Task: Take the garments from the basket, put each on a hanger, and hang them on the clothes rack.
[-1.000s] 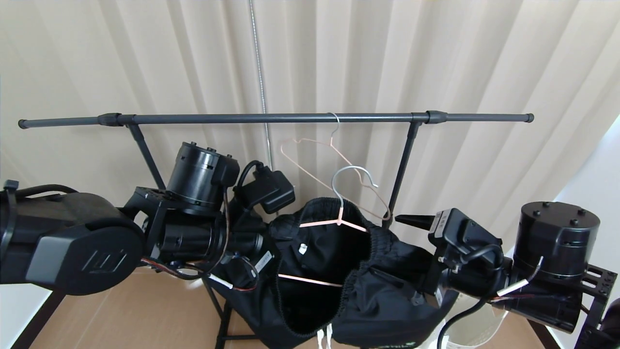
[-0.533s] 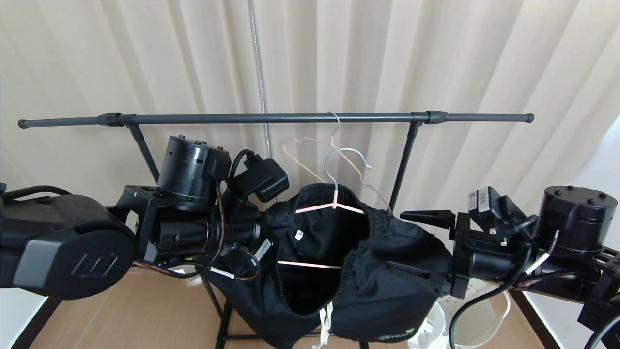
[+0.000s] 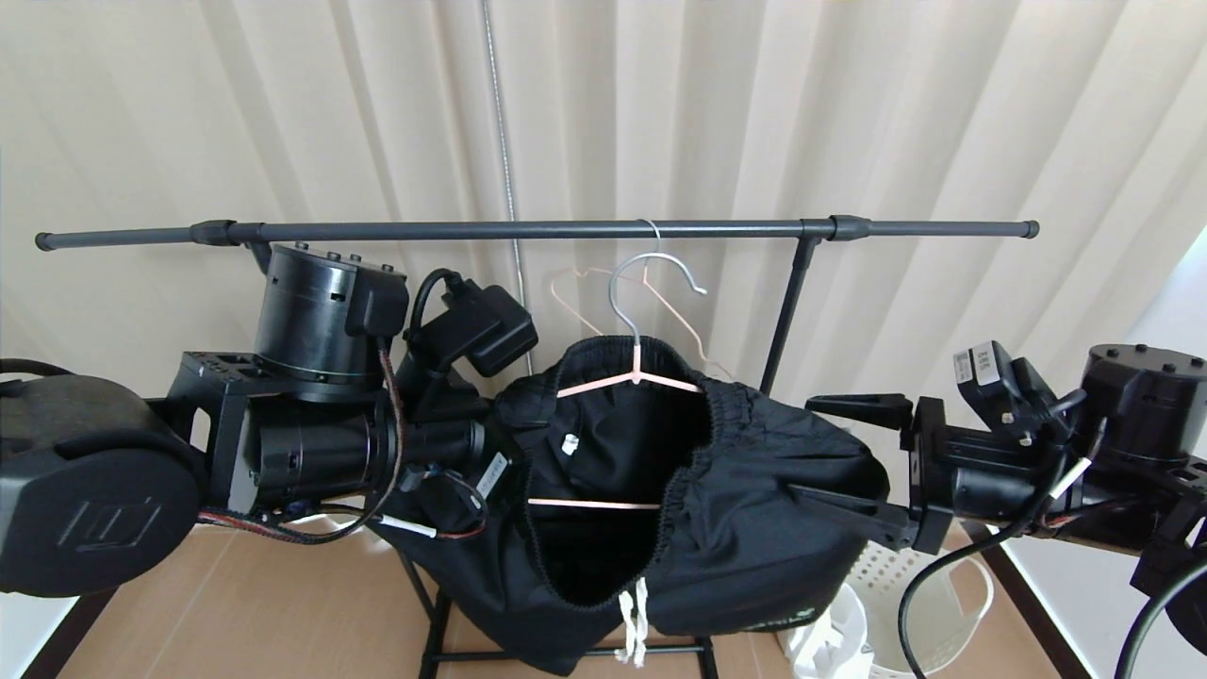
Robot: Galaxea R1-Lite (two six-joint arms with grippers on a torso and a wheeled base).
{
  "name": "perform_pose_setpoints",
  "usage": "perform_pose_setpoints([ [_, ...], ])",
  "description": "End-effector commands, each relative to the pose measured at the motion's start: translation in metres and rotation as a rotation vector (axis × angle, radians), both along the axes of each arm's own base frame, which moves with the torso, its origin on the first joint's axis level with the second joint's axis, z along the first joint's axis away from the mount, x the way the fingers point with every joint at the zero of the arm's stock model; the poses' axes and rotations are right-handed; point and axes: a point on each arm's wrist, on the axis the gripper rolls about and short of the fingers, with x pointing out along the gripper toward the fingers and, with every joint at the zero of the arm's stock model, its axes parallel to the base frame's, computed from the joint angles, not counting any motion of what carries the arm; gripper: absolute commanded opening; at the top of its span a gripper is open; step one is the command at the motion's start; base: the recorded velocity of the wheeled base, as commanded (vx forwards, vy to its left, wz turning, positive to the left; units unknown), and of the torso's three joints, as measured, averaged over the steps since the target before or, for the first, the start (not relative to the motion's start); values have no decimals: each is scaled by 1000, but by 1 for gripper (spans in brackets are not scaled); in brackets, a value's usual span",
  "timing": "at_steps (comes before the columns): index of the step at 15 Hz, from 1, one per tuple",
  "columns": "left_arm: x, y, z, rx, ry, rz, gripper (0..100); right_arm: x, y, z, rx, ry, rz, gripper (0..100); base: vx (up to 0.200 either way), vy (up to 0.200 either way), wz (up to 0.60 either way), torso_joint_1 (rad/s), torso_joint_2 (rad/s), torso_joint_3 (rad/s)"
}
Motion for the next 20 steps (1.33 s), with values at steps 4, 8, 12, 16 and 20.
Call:
perform_pose_setpoints([
  [4,-1,9,10,-19,-30,23,0,5,-10,-12,-12,21,13,100,0,0,0,0,0,0],
  [8,0,14,16,-30,-49,41,0,13,-14,-29,-62,3,11,100,0,0,0,0,0,0],
  [12,-1,16,19,-36,-56,44,0,22,-13,-44,-77,40,13,100,0,0,0,0,0,0],
  [16,-2,17,21,-40,-63,44,0,31,-12,-51,-98,42,-17,100,0,0,0,0,0,0],
  [20,-2,17,21,-42,-61,44,0,35,-3,-46,-151,45,-176,100,0,0,0,0,0,0],
])
